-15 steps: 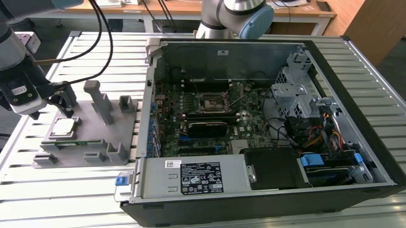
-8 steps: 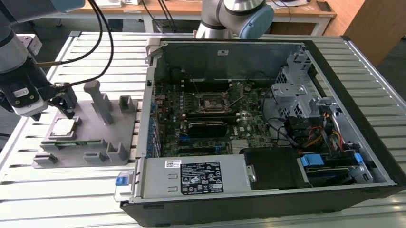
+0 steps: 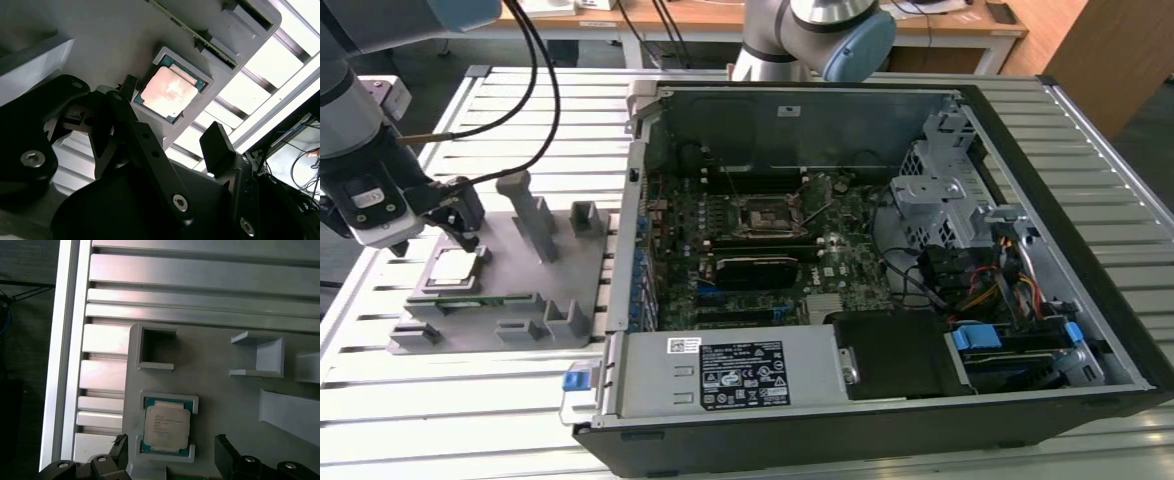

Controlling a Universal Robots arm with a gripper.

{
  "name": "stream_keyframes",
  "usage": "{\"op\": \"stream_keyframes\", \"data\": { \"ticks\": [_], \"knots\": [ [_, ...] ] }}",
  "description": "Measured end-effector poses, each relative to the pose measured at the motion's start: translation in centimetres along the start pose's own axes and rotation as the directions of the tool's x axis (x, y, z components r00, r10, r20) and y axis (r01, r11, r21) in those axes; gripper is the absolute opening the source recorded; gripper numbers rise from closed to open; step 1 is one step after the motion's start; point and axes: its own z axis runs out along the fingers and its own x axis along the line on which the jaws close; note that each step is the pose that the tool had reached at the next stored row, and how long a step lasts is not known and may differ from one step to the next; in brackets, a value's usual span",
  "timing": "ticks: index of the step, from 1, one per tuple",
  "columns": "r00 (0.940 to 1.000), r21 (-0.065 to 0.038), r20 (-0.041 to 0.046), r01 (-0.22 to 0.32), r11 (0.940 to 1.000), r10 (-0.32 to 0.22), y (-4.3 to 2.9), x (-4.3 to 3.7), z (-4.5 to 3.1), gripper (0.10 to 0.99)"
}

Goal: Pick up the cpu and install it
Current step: 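Pick up the cpu and move it towards the insertion slot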

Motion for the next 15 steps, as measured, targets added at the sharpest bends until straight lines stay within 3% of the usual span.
{"op": "stream_keyframes", "data": {
  "ticks": [12,15],
  "knots": [
    [1.0000,0.000,0.0000,0.000,1.0000,0.000,0.17,-0.03,0.94,0.780],
    [1.0000,0.000,0.0003,-0.009,1.0000,0.009,0.08,-0.03,1.72,0.780]
  ]
}}
